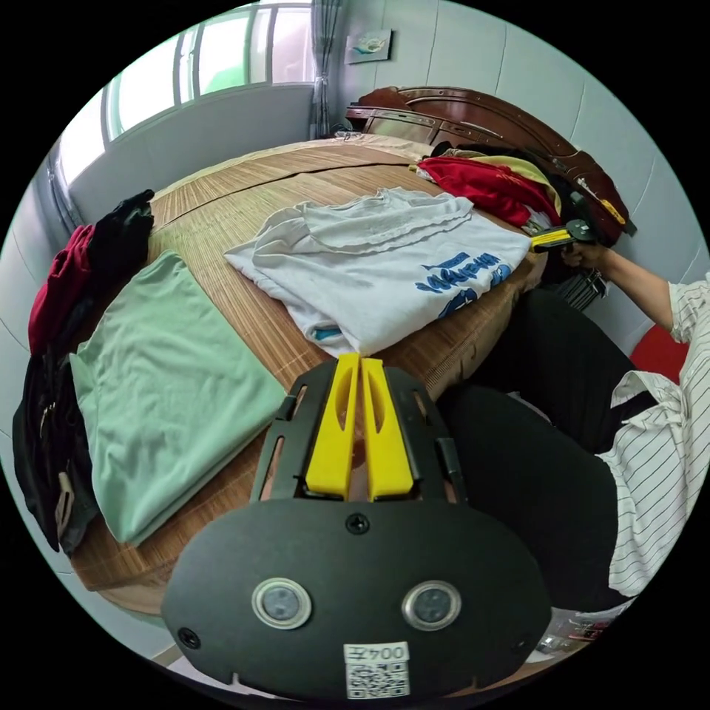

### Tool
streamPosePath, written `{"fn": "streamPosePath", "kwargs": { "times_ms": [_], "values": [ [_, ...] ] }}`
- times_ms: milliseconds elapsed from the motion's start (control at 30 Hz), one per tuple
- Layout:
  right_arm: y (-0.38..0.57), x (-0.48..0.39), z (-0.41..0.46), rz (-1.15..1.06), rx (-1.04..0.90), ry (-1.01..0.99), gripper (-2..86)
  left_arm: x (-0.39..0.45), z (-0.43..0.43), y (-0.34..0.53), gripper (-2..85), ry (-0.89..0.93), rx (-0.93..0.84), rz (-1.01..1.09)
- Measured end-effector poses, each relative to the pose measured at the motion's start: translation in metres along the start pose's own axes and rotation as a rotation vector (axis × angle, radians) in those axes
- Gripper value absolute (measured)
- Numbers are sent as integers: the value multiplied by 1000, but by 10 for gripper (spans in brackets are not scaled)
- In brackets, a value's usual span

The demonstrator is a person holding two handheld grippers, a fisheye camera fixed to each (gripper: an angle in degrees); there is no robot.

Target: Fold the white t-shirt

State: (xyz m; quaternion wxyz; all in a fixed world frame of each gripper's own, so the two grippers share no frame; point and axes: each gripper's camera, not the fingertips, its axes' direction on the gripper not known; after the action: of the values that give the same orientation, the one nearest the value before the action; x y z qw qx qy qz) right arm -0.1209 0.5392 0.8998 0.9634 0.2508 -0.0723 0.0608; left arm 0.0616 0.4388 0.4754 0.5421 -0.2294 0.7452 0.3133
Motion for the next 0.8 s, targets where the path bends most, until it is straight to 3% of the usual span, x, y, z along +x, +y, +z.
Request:
{"fn": "streamPosePath", "kwargs": {
  "times_ms": [200, 367, 533, 800],
  "values": [
    [24, 33, 1, 58, -16, -53, -6, -23, 7, 35, 1, 6, 10, -126],
    [42, 94, 0, 258, 49, -233, 14, -41, 7, 47, 2, 33, 27, -200],
    [46, 116, -8, 351, 76, -287, 45, -58, 3, 57, 4, 138, 14, -274],
    [35, 127, -64, 472, 66, -105, 47, -77, -30, 100, 2, 136, 107, -490]
  ]
}}
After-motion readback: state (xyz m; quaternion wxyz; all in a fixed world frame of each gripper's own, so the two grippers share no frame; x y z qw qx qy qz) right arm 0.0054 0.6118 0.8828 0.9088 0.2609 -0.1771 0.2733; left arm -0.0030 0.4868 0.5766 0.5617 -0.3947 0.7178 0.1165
